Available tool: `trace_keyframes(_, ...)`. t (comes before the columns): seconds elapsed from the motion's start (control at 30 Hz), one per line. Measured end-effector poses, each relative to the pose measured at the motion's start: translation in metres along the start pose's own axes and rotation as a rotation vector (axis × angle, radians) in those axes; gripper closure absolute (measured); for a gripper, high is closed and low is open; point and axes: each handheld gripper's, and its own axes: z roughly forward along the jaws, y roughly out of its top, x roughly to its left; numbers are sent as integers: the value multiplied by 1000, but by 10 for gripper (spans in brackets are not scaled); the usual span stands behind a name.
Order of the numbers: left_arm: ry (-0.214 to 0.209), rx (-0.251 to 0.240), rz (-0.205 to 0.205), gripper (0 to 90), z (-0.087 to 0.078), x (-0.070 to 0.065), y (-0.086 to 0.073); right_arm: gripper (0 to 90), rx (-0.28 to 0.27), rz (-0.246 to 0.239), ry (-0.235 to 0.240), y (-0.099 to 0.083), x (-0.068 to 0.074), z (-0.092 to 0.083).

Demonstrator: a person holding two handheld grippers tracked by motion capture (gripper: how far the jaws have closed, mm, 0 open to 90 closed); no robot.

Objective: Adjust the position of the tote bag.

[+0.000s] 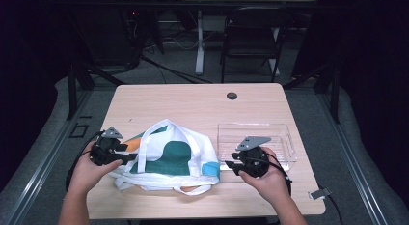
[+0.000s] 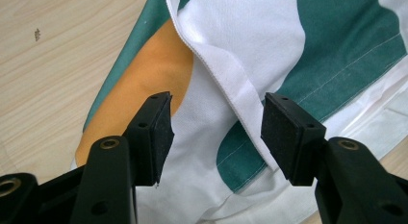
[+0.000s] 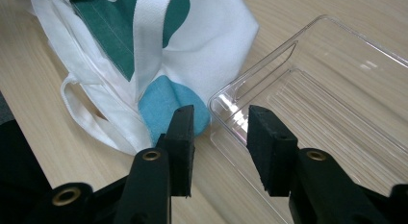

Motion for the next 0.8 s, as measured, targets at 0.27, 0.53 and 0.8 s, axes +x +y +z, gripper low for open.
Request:
trace_keyframes(0.27, -8, 16, 4, 454, 1, -6, -1, 661, -9, 19, 9, 3, -6, 6)
trace_keyframes(0.53, -27, 26, 21, 553, 6, -14, 0, 675, -20, 13, 2, 4, -5, 7)
trace_keyframes(0.8, -57, 62, 16, 573, 14, -17, 0, 672, -30, 34, 4, 4, -7, 4)
